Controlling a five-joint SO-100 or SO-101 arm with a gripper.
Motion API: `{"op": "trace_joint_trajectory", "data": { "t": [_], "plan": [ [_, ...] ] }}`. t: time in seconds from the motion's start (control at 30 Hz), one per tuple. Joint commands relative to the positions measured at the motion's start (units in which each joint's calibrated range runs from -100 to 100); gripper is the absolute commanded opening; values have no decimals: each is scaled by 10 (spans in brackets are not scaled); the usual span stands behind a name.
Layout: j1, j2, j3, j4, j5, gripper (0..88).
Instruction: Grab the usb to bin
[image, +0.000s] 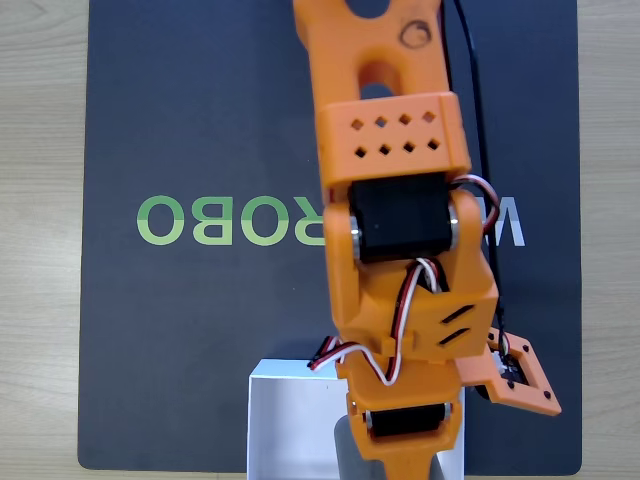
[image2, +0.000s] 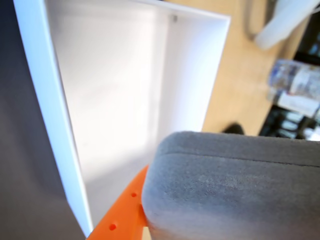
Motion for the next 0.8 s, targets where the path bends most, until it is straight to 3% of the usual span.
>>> {"op": "trace_joint_trajectory", "data": {
  "t": [0.0, 0.27, 0.77],
  "plan": [
    [4, -17, -31, -3, 1, 139],
    [1, -40, -26, -3, 1, 326],
    [-2, -83, 44, -3, 1, 515]
  ]
}}
